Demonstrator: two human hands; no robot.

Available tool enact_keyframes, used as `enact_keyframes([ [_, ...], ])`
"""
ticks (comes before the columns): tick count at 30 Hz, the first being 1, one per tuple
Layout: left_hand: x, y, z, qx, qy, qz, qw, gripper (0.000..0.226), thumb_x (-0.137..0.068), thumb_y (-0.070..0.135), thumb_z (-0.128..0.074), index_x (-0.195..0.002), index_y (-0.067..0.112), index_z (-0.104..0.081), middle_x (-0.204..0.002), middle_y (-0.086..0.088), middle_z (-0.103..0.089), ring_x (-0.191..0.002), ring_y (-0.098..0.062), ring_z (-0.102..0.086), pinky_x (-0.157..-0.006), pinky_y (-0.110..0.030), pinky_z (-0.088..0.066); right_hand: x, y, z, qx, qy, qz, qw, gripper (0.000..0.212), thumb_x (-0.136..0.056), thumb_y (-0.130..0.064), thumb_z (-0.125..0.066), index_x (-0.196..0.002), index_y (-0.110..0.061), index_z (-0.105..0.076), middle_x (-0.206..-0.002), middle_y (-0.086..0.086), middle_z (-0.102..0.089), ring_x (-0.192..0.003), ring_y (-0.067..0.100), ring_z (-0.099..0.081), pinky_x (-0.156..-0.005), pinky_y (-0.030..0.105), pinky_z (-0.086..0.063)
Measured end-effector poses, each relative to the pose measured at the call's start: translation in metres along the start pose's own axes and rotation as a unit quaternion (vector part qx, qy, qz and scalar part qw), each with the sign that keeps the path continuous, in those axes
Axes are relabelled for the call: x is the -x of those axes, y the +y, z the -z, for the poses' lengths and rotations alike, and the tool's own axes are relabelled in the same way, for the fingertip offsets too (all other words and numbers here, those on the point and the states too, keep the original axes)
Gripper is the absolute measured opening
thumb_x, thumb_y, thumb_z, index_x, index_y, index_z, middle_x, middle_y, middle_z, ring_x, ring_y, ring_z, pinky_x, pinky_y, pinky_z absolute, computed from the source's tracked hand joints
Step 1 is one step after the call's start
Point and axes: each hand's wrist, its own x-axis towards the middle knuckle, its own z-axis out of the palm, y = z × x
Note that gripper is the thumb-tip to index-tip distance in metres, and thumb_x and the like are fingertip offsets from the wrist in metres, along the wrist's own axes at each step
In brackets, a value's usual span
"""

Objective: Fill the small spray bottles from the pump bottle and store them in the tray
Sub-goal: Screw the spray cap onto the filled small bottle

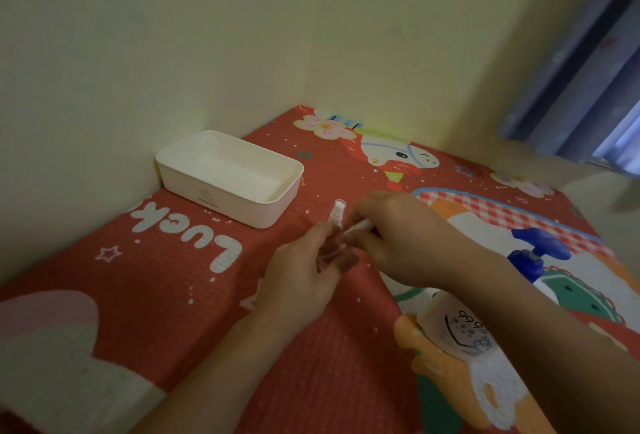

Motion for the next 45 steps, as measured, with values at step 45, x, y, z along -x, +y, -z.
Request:
enact_keyframes([
  [45, -0.009, -0.013, 0.002, -0.063, 0.080, 0.046, 0.994, 0.011, -0.091, 0.015, -0.065, -0.088, 0.025, -0.069, -0.073, 0.017, -0.066, -0.082, 0.004, -0.061, -0.060, -0.017, -0.046, -0.033, 0.035, -0.047, -0.063, 0.082, -0.224, 0.969, 0.051, -0.092, -0.039, -0.043, -0.135, -0.012, -0.045, -0.116, 0.008, -0.062, -0.102, 0.027, -0.061, -0.085, 0.039, -0.051],
])
